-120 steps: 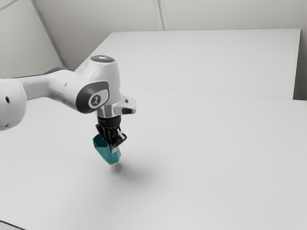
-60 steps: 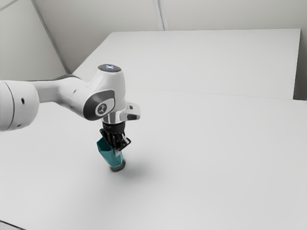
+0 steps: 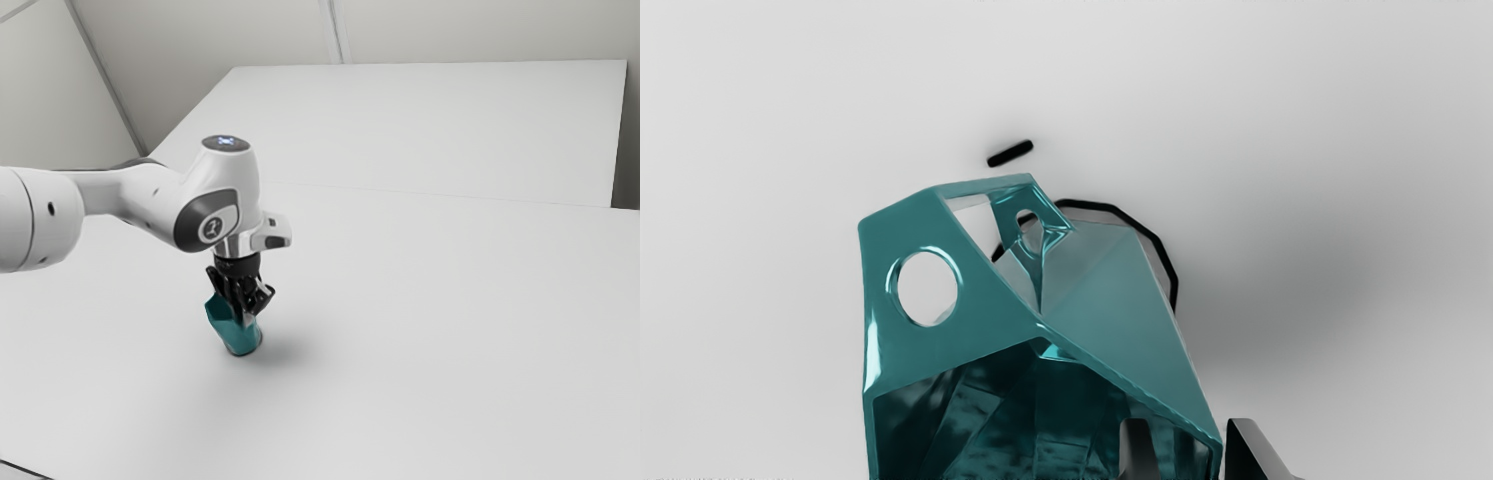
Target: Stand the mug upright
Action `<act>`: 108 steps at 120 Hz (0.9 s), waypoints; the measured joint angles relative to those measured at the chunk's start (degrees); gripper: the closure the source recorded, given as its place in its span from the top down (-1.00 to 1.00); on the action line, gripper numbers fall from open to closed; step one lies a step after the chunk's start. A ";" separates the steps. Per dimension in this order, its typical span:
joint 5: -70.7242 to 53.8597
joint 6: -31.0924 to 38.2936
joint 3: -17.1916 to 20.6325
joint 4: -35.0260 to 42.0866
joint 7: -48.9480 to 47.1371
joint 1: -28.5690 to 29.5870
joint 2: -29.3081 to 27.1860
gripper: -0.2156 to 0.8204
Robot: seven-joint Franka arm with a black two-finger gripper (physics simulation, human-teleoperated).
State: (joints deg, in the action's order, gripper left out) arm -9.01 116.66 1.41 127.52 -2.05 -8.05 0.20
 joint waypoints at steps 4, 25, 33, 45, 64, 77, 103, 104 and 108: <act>0.01 0.02 0.00 -0.07 -0.11 0.04 -0.29 -0.56; 0.54 0.05 0.06 -0.95 -0.51 0.26 -1.83 -0.25; 0.92 -0.08 0.20 -1.64 -0.60 0.25 -2.21 -0.06; 2.51 -0.44 0.18 -2.56 -0.70 -0.28 -2.45 0.16; 4.64 -2.67 0.01 -6.02 -0.91 -1.16 -2.23 0.36; 5.44 -5.08 -0.03 -8.81 -0.95 -1.06 -1.85 0.43; 5.96 -10.74 -0.09 -15.89 -0.94 0.59 -0.56 0.50; 5.97 -10.98 -0.08 -16.18 -0.93 0.68 -0.51 0.50; 6.03 -11.89 -0.05 -17.13 -0.90 1.02 -0.32 0.51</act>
State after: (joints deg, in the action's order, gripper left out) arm -2.98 104.77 1.35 110.40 -2.94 -7.02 -0.12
